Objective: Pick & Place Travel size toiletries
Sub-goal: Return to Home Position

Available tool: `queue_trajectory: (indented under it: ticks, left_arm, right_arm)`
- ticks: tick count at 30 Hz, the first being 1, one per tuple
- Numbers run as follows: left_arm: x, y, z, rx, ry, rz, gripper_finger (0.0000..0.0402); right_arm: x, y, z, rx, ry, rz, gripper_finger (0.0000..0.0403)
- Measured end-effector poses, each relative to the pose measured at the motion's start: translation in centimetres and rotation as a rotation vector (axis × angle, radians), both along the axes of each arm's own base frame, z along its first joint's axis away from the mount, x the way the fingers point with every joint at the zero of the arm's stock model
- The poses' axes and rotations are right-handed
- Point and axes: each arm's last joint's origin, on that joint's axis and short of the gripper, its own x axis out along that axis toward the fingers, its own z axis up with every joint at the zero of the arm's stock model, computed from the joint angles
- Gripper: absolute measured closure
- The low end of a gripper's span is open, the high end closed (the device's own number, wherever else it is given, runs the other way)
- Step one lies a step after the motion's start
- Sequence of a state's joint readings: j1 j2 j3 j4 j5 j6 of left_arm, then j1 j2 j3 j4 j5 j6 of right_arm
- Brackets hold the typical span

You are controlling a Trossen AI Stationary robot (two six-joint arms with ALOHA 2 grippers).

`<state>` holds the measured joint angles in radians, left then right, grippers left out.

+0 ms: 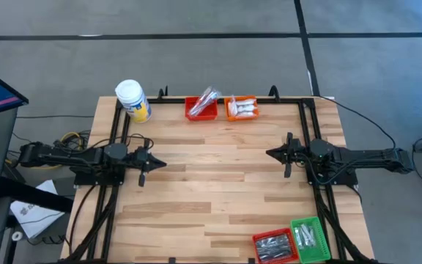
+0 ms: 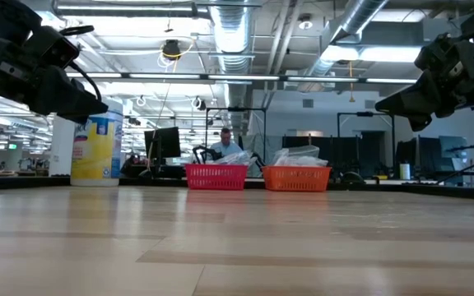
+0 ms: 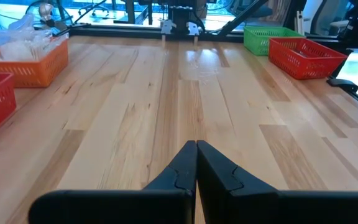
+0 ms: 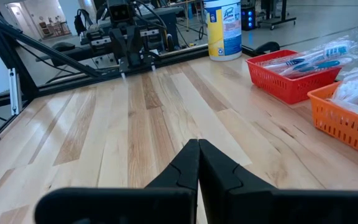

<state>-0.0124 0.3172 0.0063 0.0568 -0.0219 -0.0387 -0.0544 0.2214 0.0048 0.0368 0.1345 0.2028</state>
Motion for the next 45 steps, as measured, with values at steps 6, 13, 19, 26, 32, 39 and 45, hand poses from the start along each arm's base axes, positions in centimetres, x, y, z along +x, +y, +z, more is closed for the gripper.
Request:
queue_trajectory:
  ticks: [6, 13, 19, 26, 32, 39, 45]
  left_arm:
    - [0.02, 0.0, 0.07, 0.0, -0.007, 0.0, 0.0401]
    - [0.03, 0.0, 0.13, 0.0, -0.014, 0.0, 0.0401]
    - [0.04, 0.0, 0.18, 0.0, -0.019, 0.0, 0.0401]
    - [0.05, 0.0, 0.19, 0.0, -0.02, 0.0, 0.0401]
    - [0.05, 0.0, 0.21, 0.0, -0.022, 0.0, 0.0401]
    - [0.06, 0.0, 0.26, 0.0, -0.028, 0.0, 0.0401]
    - [0.07, 0.0, 0.29, 0.0, -0.031, 0.0, 0.0401]
  right_arm:
    - [0.0, 0.0, 0.0, 0.0, 0.0, 0.0, 0.0403]
    - [0.0, 0.0, 0.0, 0.0, 0.0, 0.0, 0.0403]
    - [0.0, 0.0, 0.0, 0.0, 0.0, 0.0, 0.0403]
    - [0.0, 0.0, 0.0, 0.0, 0.0, 0.0, 0.0403]
    - [0.0, 0.0, -0.01, 0.0, 0.0, 0.0, 0.0403]
    - [0.0, 0.0, 0.0, 0.0, 0.0, 0.0, 0.0403]
    - [0.0, 0.0, -0.01, 0.0, 0.0, 0.0, 0.0403]
